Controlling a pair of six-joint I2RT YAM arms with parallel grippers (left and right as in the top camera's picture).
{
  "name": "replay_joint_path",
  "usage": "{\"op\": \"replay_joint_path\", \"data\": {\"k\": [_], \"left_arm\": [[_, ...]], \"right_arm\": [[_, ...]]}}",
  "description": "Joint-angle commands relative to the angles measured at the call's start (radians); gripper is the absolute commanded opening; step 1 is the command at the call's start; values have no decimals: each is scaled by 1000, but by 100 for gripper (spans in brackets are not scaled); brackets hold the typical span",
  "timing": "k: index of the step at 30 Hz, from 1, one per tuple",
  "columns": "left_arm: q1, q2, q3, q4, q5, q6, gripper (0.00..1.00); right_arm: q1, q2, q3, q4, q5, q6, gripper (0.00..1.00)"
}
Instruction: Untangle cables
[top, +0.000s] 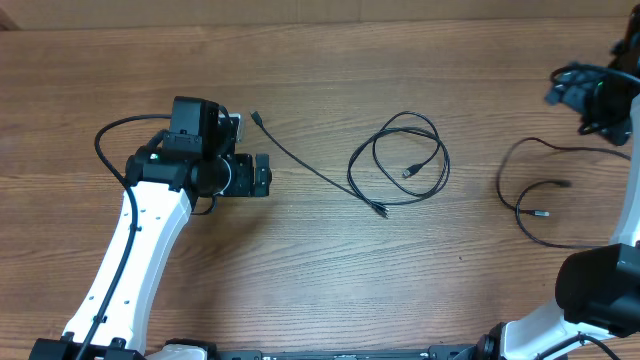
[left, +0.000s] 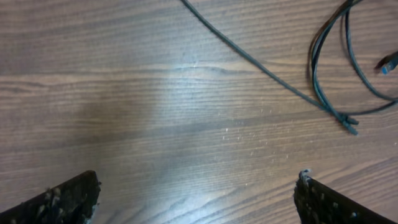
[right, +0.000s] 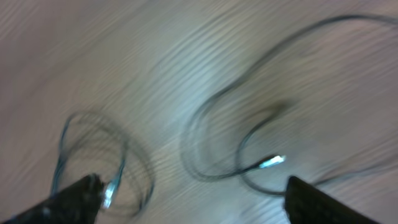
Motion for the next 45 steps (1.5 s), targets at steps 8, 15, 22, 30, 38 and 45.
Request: {"op": "replay_joint_path", "data": {"k": [8, 15, 22, 30, 38, 45], "left_arm": [[-2, -15, 5, -9, -119, -16, 100], [1, -15, 5, -84, -147, -94, 100], [0, -15, 5, -86, -136, -94, 100], [-1, -15, 5, -87, -128, -94, 99], [-1, -15, 5, -105, -129, -94, 100], [-1, -15, 5, -105, -130, -93, 100]], "right_arm": [[150, 1, -227, 43, -151, -143, 99], [254, 2, -464, 301, -71, -93, 98], [332, 2, -686, 636, -71, -52, 80], [417, 1, -780, 766, -108, 60, 21], [500, -1, -739, 749, -357, -35, 4], [529, -45, -387, 528, -372, -89, 4]]}}
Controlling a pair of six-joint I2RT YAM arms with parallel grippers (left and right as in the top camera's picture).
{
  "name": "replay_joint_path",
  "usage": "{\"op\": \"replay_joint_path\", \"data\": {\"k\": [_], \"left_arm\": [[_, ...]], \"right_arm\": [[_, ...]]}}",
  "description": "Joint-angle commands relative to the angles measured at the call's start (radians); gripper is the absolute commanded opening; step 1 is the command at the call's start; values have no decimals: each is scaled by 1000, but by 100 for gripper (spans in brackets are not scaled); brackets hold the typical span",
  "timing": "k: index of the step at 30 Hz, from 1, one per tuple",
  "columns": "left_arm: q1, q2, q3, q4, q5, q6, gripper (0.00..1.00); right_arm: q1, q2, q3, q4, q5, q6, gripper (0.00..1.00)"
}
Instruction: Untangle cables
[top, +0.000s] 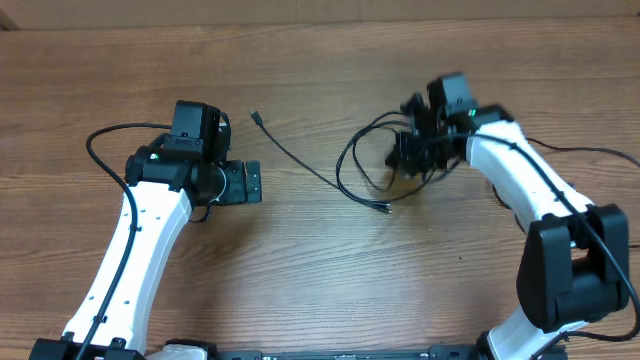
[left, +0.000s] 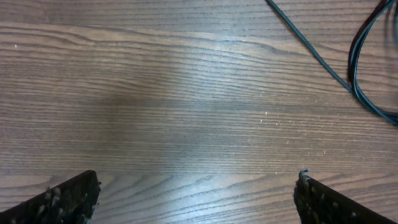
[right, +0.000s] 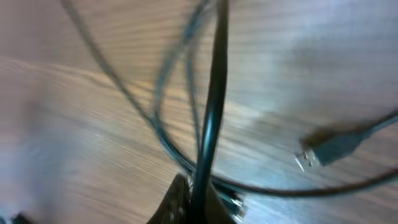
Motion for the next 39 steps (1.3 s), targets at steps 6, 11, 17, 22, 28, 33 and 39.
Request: {"op": "replay_joint_path", "data": {"k": [6, 11, 17, 22, 28, 33, 39], "left_arm": [[0, -15, 5, 6, -1, -9, 100], [0, -15, 5, 8, -5, -8, 100], [0, -15, 5, 10, -7, -9, 100], [0, -15, 5, 21, -7, -9, 100], [0, -15, 5, 97, 42, -5, 100], [0, -15, 5, 183, 223, 83, 100], [-1, -15, 5, 265, 447, 260, 100]], "right_arm": [[45, -55, 573, -207, -126, -125, 4], [47, -55, 765, -191, -102, -122, 4], [47, -55, 894, -129, -98, -100, 4], [50, -55, 896, -92, -142, -13, 4], [56, -55, 896, -89, -299, -16, 4], [60, -50, 896, -173, -219, -18, 4], [99, -50, 896, -190, -226, -27, 4]]}}
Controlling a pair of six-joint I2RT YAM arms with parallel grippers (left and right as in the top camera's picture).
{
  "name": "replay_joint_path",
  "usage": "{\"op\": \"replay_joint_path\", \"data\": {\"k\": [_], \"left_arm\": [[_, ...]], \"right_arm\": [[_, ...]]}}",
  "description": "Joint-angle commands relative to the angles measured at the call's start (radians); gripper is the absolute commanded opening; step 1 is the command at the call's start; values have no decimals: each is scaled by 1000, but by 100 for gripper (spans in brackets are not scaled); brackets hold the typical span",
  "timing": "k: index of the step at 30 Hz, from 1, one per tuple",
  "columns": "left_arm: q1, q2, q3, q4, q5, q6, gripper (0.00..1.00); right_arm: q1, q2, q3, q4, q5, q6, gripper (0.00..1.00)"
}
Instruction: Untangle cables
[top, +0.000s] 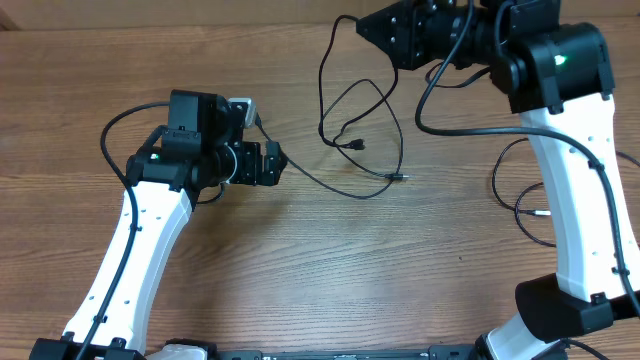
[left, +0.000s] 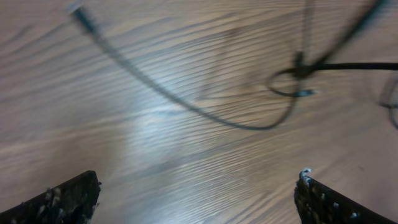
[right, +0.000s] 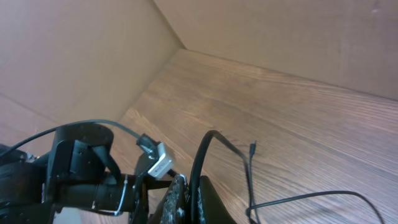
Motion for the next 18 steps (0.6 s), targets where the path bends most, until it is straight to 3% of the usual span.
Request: {"op": "replay_joint_path", "data": {"k": [1, 11, 18], "left_arm": [[-1, -15, 5, 19, 134, 116, 100], [-9, -12, 5, 87, 148, 249, 99], [-62, 8, 5, 145, 149, 256, 100]], "right_arm": [[30, -17, 25, 5, -2, -18, 4], [50, -17, 25, 17, -2, -23, 4], [50, -17, 25, 15, -2, -23, 4]]}}
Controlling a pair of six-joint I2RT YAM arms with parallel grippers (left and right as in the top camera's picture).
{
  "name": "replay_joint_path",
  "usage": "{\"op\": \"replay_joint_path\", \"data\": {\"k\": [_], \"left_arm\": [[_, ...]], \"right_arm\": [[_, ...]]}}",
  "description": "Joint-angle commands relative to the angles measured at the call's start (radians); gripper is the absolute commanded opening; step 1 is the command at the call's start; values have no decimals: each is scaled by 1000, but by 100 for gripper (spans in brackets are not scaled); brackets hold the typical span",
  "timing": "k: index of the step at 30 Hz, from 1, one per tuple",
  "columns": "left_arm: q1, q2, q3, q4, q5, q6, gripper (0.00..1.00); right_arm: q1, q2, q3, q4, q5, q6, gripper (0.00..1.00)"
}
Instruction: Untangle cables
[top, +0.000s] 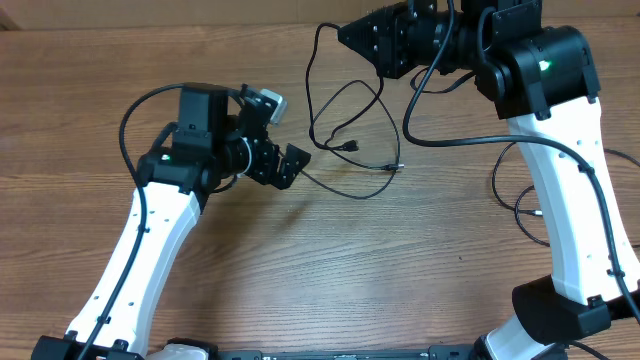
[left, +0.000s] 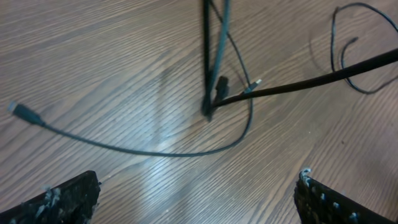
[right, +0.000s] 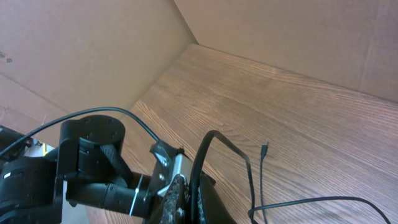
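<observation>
My right gripper is raised high over the back of the table, shut on a black cable. That cable hangs down in loose loops to the wood. A thin cable curves flat across the table, one plug at its left end. Two more plugs dangle or rest near the loops. My left gripper is open low over the table, just left of the hanging strands, with nothing between its fingers.
A second black cable lies on the wood at the right, partly behind my right arm. The right arm's own wiring droops in a loop beside it. A cardboard wall closes the table's far side.
My left gripper has moved right and turned toward the hanging strands, staying open. My right gripper, still shut on the cable, has shifted slightly left.
First the coil lay flat mid-table, my right gripper was open at the far right and my left open near the long cable's left end. Then my right gripper was down at the coil, shut on a strand. Later it held that strand high, loops hanging, as now.
</observation>
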Motion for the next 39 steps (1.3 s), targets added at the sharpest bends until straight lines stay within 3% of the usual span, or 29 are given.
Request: {"op": "replay_joint_path", "data": {"k": [1, 9, 15, 19, 23, 26, 27, 31, 33, 35, 39], "left_arm": [[-8, 8, 5, 32, 14, 31, 99], [-40, 20, 5, 182, -110, -6, 100], [-66, 60, 5, 255, -113, -63, 100], [-97, 128, 5, 266, -114, -71, 84], [-97, 172, 5, 257, -114, -71, 47], [-96, 163, 5, 253, -114, -71, 9], [-94, 158, 5, 246, -116, -71, 4], [-80, 112, 5, 160, -192, -71, 4], [-70, 57, 5, 62, -320, -68, 4], [-69, 19, 5, 13, -399, -68, 4], [-69, -56, 5, -45, -454, -68, 4]], "right_arm": [[4, -17, 25, 5, -2, -7, 4], [5, -17, 25, 5, -2, -7, 4], [5, -17, 25, 14, -2, -7, 4], [5, -17, 25, 13, -2, -7, 4], [5, -17, 25, 13, 2, -7, 4], [5, -17, 25, 13, 21, -7, 4], [5, -17, 25, 12, 31, -5, 4], [5, -17, 25, 0, 169, 3, 4], [2, -17, 25, -26, 454, 111, 4], [-6, -17, 25, -47, 611, 183, 4], [-31, -17, 25, -71, 687, 230, 4]]}}
